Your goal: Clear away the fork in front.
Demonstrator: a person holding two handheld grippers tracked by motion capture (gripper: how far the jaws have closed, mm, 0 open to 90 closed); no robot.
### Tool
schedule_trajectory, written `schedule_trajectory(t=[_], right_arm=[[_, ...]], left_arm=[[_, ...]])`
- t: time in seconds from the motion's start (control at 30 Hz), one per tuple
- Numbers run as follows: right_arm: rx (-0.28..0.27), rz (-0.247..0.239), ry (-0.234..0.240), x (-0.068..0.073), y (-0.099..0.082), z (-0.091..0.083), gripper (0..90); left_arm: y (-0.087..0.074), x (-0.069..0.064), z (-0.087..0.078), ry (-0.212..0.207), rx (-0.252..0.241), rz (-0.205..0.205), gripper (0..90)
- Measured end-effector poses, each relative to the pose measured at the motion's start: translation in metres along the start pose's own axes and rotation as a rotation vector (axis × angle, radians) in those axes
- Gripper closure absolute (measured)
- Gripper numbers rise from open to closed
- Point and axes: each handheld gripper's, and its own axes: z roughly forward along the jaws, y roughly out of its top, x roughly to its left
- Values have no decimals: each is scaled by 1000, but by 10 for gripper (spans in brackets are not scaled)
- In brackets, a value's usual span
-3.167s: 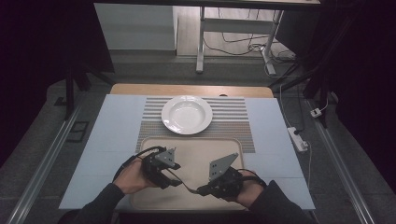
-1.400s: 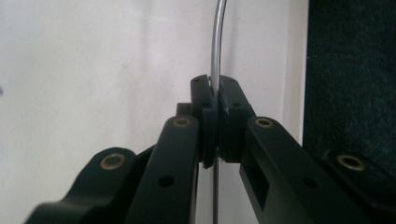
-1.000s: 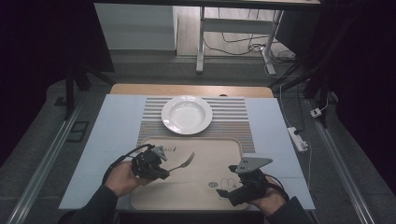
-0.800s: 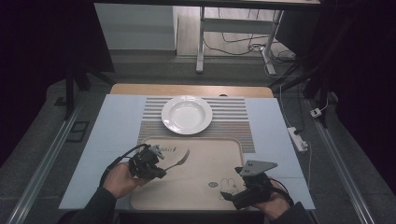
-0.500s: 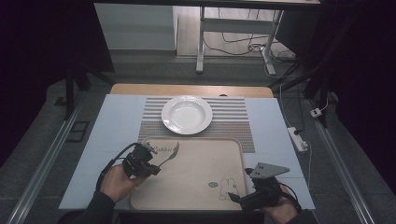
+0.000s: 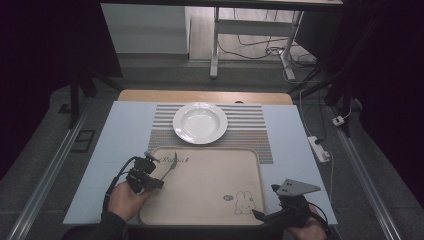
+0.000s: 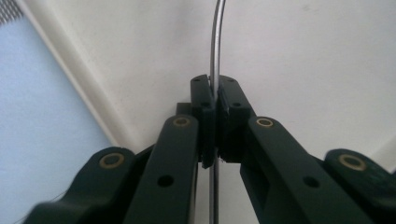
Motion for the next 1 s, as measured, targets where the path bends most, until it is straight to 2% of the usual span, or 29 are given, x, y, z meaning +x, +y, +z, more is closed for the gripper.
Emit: schedule_trajectory(t=[0.23, 0.43, 0.63, 0.77, 0.87, 1.0], right_arm=[[19, -22, -1, 2, -1, 3, 0], [30, -20, 1, 2, -2, 3, 0], [21, 10, -2, 1, -5, -2, 0], [20, 32, -10, 1, -8, -5, 0], [19, 35, -20, 2, -10, -8, 0], [24, 34, -29, 4, -12, -10, 0]], left_arm=[[1, -3, 10, 27, 37, 0, 855], [1, -1, 10, 7, 32, 3, 824], [5, 4, 0, -12, -23, 14, 801], [11, 9, -7, -33, -66, 33, 850], [19, 13, -6, -66, -82, 54, 887], [32, 16, 0, -50, -89, 69, 890]])
